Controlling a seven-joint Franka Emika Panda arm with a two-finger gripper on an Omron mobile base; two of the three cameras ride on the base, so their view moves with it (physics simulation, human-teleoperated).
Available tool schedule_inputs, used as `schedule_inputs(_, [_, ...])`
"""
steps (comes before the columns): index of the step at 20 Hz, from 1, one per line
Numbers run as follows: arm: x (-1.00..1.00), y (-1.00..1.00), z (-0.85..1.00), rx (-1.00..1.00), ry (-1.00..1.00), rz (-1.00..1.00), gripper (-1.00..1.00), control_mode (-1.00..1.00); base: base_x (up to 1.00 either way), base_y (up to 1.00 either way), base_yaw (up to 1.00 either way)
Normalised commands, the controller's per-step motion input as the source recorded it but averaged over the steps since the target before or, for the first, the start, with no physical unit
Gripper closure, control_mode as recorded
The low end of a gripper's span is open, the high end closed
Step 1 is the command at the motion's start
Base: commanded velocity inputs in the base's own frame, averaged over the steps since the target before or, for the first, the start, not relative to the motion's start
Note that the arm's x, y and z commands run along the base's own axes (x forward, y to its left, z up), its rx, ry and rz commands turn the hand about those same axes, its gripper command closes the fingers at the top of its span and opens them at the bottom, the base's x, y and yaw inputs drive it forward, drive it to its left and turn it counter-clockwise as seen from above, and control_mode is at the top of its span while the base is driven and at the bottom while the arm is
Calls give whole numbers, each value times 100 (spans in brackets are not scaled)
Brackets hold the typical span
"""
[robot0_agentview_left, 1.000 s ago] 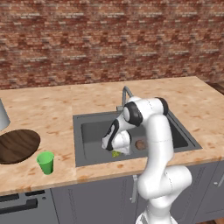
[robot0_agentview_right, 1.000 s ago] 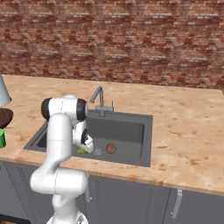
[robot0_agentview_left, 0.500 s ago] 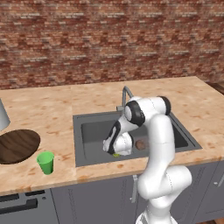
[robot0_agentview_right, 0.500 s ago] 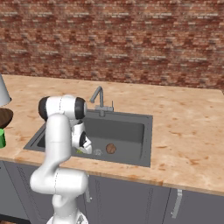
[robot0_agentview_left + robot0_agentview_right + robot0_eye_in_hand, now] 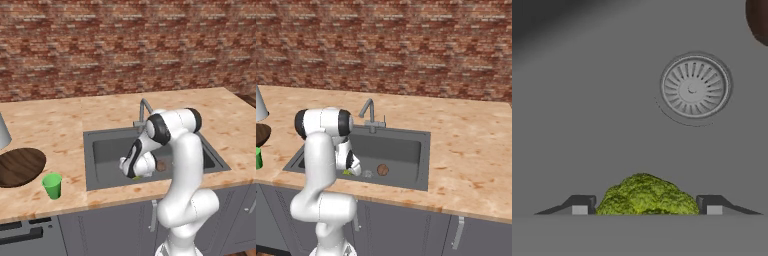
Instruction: Remove the broccoli and potato from the sink. Then move the bowl and cup from the counter to the sink for washing.
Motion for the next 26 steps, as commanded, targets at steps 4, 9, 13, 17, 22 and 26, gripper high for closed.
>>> schedule_inputs(4, [-5,0,35,0,-14,0,100,-100,0,0,0])
schedule_inputs(9, [-1,0,38,0,-6,0,100,-100,0,0,0])
schedule_inputs(13, [2,1,41,0,-6,0,100,-100,0,0,0])
schedule_inputs(17, [3,1,43,0,-3,-1,100,-100,0,0,0])
schedule_inputs(22, [4,2,44,-1,-1,-1,100,-100,0,0,0])
schedule_inputs(26, [0,13,39,0,0,-3,100,-100,0,0,0])
